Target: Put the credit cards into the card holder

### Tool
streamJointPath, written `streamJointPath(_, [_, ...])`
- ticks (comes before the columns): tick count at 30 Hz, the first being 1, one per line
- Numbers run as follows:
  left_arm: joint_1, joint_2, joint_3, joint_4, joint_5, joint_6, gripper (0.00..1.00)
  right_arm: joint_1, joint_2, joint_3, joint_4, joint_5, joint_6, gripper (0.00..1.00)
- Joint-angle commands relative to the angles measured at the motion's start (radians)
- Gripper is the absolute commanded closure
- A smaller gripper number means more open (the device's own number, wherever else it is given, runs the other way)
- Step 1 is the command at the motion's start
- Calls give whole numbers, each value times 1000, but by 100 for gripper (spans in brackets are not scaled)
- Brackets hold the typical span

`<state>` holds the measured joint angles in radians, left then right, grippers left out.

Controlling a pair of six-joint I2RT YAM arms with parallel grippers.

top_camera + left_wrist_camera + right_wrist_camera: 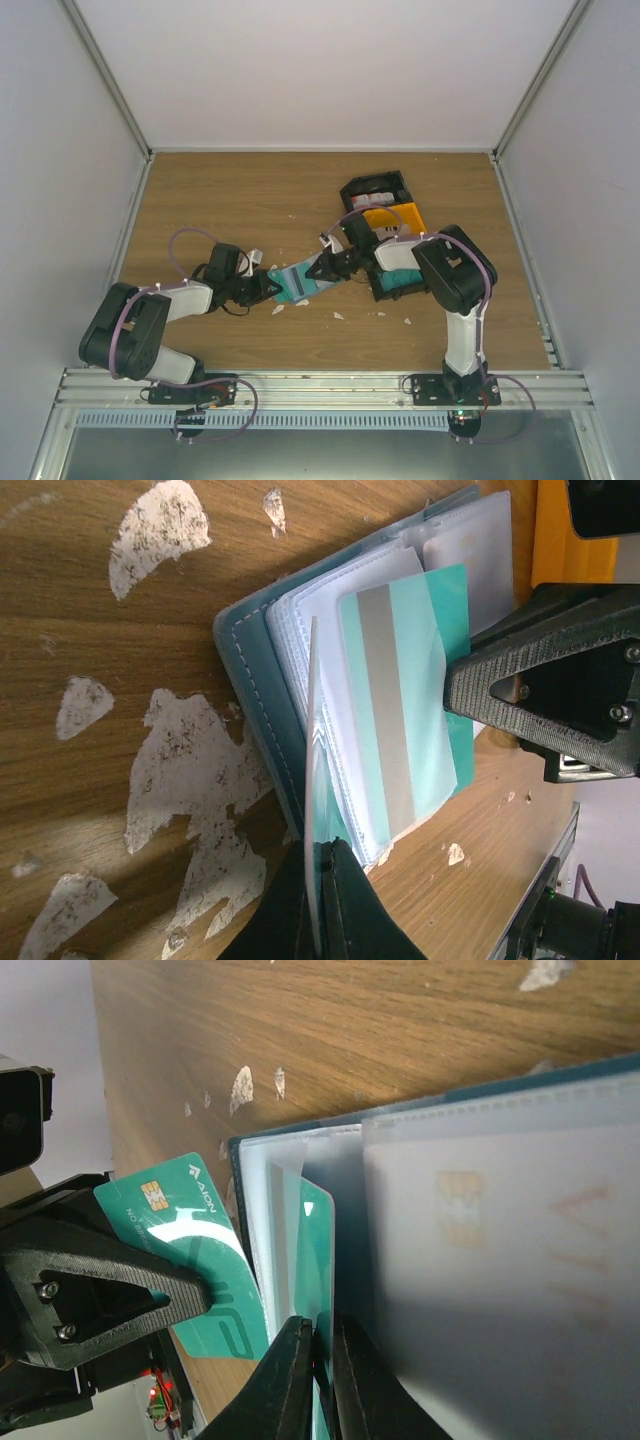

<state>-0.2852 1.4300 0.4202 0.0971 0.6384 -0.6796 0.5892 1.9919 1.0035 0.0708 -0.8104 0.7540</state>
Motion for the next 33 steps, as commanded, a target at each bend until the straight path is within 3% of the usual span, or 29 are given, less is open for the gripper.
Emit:
streamJointPath(1, [4, 18, -24, 3, -19, 22, 100, 16, 30, 34, -17, -3, -31, 93])
streamJointPath(18, [3, 35, -18, 3, -19, 27, 100, 30, 80, 112, -124, 10, -134, 92])
streamJointPath(26, [4, 32, -17, 2, -22, 25, 100, 43, 7, 113, -156, 91, -192, 73])
streamJointPath(33, [4, 34, -12, 1, -23, 25, 100, 86, -39, 154, -265, 272, -235, 62])
